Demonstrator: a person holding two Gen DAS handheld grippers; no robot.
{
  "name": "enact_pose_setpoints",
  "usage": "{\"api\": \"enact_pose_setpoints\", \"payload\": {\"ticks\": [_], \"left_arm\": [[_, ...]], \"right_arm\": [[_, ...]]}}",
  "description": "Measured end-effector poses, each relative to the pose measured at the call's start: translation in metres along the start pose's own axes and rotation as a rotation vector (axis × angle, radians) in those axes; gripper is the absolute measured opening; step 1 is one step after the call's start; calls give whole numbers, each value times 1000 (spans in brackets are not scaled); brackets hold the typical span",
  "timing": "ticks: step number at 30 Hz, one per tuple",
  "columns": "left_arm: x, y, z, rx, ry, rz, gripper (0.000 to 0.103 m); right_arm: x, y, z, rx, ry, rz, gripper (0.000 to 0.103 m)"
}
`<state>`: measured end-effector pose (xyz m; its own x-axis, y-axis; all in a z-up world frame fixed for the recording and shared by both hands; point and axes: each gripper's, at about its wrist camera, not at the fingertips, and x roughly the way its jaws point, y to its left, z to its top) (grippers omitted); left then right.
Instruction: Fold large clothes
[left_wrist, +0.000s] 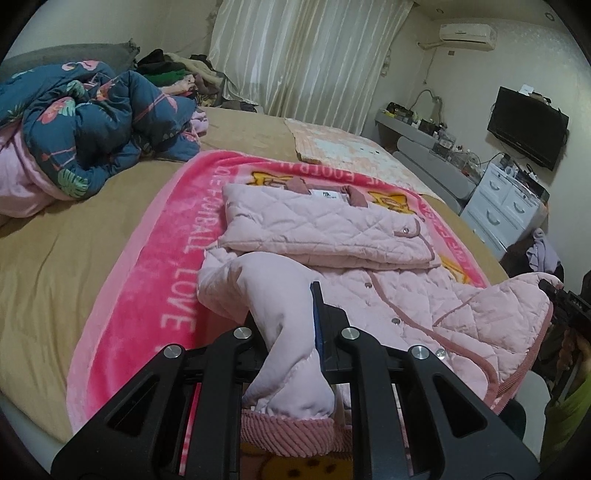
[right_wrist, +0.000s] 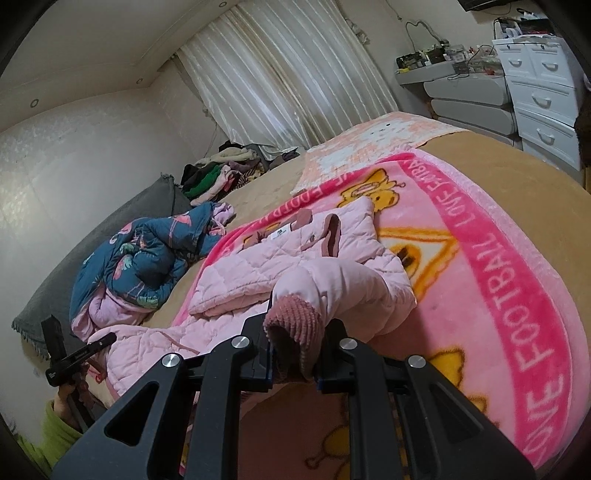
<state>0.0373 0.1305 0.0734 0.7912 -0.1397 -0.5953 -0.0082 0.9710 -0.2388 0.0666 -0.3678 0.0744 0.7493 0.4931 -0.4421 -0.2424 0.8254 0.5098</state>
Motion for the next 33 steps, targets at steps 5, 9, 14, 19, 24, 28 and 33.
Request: {"api": "enact_pose_setpoints", "payload": {"ticks": [5, 9, 14, 19, 24, 28, 33], "left_arm": [[1, -2, 16, 10, -25, 0, 7], [3, -1, 27, 0, -43, 3, 8], [6, 2, 43, -16, -59, 8, 8], [11, 3, 53, -22, -65, 20, 9], [16, 7, 62, -41, -67, 17, 10], [23, 12, 69, -61, -60, 12, 11], [32, 12, 76, -48, -49, 33, 12]], "right_arm": [[6, 5, 18, -13, -2, -6, 14], [10, 10, 31, -22, -17, -9, 14], [16, 11, 46, -12, -33, -5, 14], [25, 12, 62, 8, -40, 7, 14], [36, 10, 75, 39, -43, 24, 14], [44, 8, 83, 64, -44, 32, 14], [53, 9, 90, 63, -46, 22, 14]]}}
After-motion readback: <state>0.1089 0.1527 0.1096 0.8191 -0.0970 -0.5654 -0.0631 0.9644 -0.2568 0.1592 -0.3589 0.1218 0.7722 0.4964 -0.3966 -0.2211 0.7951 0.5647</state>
